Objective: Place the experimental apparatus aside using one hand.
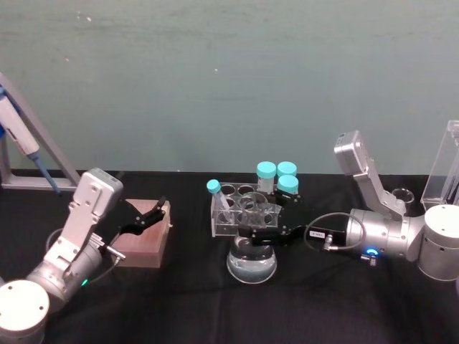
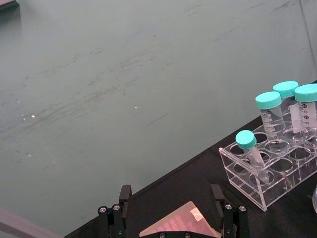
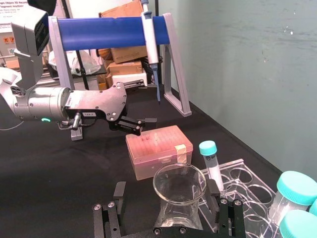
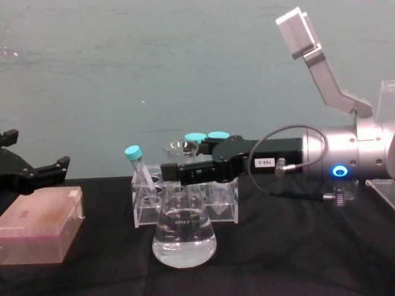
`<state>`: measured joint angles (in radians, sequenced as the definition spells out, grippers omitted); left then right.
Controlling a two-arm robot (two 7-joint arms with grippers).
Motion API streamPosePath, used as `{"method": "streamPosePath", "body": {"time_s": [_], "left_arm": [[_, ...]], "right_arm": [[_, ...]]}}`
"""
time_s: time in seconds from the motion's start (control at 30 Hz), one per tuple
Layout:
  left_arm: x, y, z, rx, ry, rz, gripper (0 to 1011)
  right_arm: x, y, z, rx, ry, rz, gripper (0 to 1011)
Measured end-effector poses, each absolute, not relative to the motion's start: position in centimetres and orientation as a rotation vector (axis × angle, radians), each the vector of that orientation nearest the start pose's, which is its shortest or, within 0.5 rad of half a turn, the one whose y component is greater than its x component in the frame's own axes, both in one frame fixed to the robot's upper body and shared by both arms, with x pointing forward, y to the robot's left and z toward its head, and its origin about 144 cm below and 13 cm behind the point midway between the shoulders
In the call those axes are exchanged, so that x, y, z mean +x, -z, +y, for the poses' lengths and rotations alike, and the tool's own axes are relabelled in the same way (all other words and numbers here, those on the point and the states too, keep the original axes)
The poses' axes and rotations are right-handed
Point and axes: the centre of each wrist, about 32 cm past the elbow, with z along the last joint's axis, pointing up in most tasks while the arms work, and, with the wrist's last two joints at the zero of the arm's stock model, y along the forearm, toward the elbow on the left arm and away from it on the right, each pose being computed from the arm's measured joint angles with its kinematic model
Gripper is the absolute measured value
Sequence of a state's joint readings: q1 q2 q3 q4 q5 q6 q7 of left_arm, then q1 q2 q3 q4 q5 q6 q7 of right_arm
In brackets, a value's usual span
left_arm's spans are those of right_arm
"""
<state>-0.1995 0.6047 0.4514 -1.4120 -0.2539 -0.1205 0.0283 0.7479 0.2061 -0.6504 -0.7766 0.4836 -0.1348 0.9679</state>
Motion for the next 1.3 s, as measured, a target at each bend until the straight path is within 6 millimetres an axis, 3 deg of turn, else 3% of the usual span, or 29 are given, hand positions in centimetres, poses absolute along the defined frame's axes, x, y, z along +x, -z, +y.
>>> {"method": "streamPosePath", "body": {"time_s": [1.3], "left_arm": [[48.86,-113.98,30.97,0.304,-1.248,-0.285,1000]], "right_arm": [[63.45,-116.31,-19.09,-0.113,0.321,0.04,1003]]}}
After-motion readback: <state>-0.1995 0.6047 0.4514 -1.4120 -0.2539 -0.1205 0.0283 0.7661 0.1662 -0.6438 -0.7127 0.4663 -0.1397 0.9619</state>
